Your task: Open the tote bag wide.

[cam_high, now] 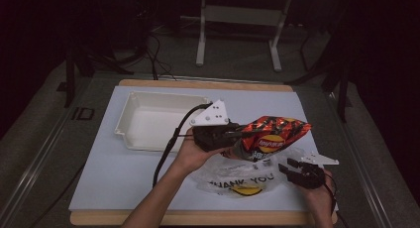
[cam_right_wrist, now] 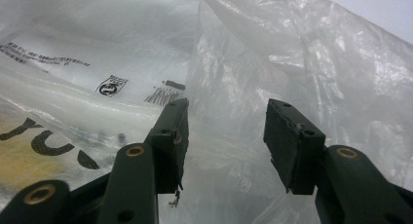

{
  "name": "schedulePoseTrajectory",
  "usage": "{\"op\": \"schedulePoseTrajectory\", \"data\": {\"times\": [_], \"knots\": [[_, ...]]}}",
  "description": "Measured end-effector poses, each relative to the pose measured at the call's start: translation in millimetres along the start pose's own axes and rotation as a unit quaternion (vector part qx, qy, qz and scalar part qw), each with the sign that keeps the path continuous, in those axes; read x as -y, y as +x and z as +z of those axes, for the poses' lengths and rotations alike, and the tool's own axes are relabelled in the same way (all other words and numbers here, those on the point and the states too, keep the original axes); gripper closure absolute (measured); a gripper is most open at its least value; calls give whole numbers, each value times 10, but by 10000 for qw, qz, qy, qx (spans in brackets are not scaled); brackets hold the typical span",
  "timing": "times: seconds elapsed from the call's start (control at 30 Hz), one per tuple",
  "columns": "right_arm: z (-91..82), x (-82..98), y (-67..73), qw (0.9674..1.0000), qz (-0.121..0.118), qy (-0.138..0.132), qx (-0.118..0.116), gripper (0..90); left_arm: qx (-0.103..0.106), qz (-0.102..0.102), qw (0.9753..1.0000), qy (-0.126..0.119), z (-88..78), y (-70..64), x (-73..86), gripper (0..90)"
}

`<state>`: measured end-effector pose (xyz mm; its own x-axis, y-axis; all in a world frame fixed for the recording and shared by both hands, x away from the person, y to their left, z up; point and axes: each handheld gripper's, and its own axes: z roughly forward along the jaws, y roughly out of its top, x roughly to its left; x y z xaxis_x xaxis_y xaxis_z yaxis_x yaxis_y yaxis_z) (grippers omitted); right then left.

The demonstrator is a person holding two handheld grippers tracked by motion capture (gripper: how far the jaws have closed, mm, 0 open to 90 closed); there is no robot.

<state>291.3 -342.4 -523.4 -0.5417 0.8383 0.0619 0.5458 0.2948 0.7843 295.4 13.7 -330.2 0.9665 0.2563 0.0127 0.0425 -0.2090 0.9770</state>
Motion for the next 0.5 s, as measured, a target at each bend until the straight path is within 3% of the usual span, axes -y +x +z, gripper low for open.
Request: {"op": "schedulePoseTrajectory", "data": {"times": [0.5], "knots": [[21, 32, -17, 10000, 30, 44, 16, 513, -105, 5, 9999, -106, -54, 168, -63, 887]]}}
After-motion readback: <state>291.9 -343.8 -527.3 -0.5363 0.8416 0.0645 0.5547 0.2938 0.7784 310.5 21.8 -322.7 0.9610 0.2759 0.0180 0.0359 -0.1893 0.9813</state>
